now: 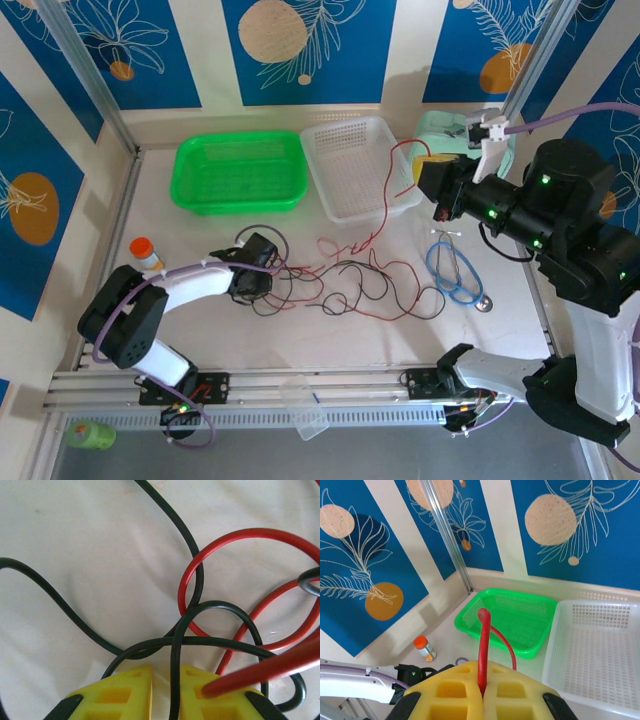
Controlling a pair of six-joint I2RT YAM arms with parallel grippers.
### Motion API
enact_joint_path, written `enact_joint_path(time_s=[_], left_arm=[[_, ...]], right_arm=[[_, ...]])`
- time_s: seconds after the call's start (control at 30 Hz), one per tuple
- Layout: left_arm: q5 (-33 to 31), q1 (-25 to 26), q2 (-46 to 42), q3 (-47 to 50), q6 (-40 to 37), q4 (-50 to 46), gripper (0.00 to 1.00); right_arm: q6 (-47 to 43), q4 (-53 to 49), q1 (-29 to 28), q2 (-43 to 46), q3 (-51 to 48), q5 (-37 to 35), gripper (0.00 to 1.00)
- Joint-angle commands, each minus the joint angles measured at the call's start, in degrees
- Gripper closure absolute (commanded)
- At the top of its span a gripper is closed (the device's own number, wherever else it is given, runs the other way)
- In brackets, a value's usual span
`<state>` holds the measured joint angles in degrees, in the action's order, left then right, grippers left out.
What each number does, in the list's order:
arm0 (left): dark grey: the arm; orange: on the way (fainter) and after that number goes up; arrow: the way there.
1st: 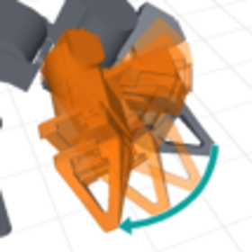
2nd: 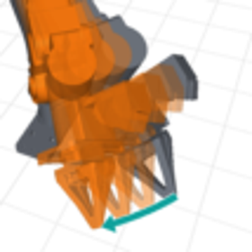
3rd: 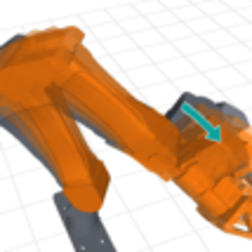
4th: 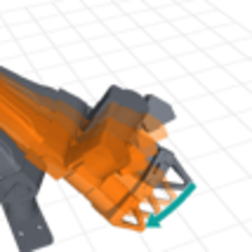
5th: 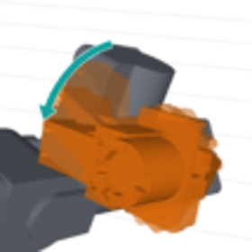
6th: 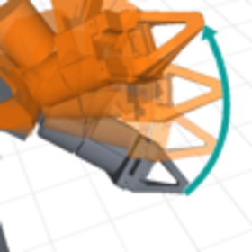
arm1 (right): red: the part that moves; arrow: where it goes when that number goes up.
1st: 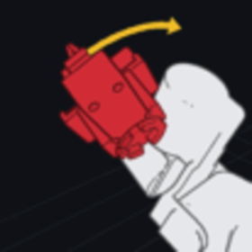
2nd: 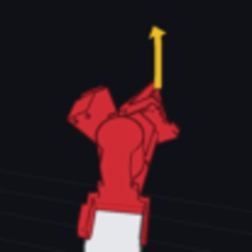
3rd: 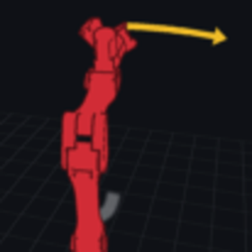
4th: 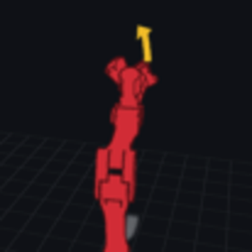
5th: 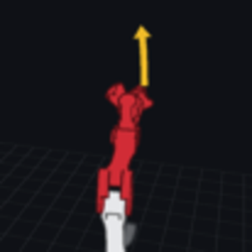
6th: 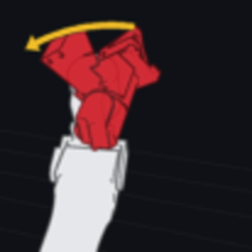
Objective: Untangle the cables
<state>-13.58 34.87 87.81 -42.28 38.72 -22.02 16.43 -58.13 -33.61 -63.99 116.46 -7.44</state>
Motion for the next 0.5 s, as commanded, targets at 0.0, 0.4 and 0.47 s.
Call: enact_joint_path(time_s=[0.0, 0.4, 0.47], left_arm=[[-3.11, -1.96, 4.35, 3.68, 0.21, 0.13, 0.82], [-1.34, 3.31, -11.94, -2.62, -10.66, -1.10, 0.28], [0.24, 4.50, -15.48, -4.68, -14.61, -0.97, 0.22]], right_arm=[[-1.49, -2.69, 0.90, -3.05, 8.39, 0.54, 1.00], [3.00, -1.26, 1.26, -5.81, 10.76, 7.18, 1.00], [3.33, -0.62, 1.26, -5.50, 8.51, 7.05, 1.00]])
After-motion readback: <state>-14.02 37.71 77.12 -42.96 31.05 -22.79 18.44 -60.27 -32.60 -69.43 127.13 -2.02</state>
